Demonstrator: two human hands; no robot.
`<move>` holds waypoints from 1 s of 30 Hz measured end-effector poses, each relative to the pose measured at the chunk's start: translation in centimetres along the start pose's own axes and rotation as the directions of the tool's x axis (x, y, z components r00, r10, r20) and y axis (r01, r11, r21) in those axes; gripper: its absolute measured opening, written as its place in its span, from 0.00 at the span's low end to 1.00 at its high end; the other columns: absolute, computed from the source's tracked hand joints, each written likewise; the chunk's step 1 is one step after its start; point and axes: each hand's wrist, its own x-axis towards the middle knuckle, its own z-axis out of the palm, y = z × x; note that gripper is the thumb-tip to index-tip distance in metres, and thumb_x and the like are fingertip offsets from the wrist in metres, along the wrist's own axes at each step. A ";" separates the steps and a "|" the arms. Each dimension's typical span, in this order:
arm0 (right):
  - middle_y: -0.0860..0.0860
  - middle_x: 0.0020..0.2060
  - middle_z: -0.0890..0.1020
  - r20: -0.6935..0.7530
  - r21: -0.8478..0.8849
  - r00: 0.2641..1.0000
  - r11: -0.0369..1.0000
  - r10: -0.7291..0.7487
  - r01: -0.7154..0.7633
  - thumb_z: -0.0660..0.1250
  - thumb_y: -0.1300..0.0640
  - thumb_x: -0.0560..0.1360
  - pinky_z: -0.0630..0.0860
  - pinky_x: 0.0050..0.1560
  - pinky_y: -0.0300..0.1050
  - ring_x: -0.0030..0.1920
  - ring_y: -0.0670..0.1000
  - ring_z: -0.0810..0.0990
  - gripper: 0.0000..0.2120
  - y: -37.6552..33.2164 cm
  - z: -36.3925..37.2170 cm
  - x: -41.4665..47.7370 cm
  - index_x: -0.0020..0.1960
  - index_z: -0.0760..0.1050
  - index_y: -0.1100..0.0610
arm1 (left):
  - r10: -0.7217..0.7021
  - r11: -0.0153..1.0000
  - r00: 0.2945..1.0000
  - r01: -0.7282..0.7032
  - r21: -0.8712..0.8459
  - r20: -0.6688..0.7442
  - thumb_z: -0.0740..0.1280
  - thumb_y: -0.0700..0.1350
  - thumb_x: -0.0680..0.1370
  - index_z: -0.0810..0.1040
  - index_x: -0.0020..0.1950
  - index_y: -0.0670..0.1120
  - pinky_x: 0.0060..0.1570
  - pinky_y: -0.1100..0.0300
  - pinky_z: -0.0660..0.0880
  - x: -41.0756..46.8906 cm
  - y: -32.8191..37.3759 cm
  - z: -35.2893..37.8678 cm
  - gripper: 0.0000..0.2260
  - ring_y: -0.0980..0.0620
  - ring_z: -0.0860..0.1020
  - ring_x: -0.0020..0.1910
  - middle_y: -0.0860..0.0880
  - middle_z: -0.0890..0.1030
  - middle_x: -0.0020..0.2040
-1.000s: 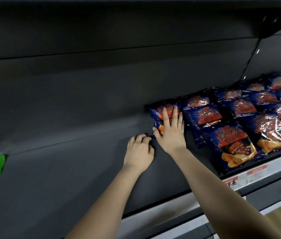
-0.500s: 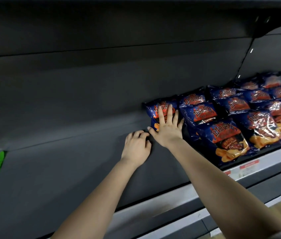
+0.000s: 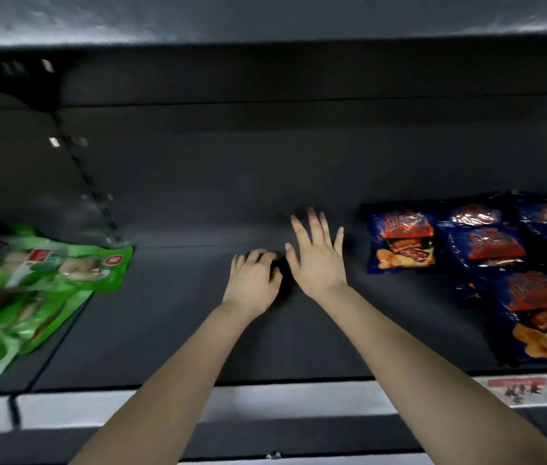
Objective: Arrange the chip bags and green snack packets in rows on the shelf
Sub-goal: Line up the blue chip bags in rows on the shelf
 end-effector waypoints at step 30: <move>0.55 0.74 0.62 0.028 0.442 0.684 0.623 -0.729 0.645 0.57 0.50 0.80 0.62 0.70 0.57 0.70 0.59 0.64 0.22 -35.2 8.0 -2.3 0.72 0.66 0.56 | -0.694 0.693 0.629 0.716 -0.087 -0.349 0.45 0.53 0.79 0.67 0.67 0.47 0.72 0.48 0.55 -22.1 -23.3 -9.0 0.22 0.51 0.51 0.76 0.50 0.62 0.74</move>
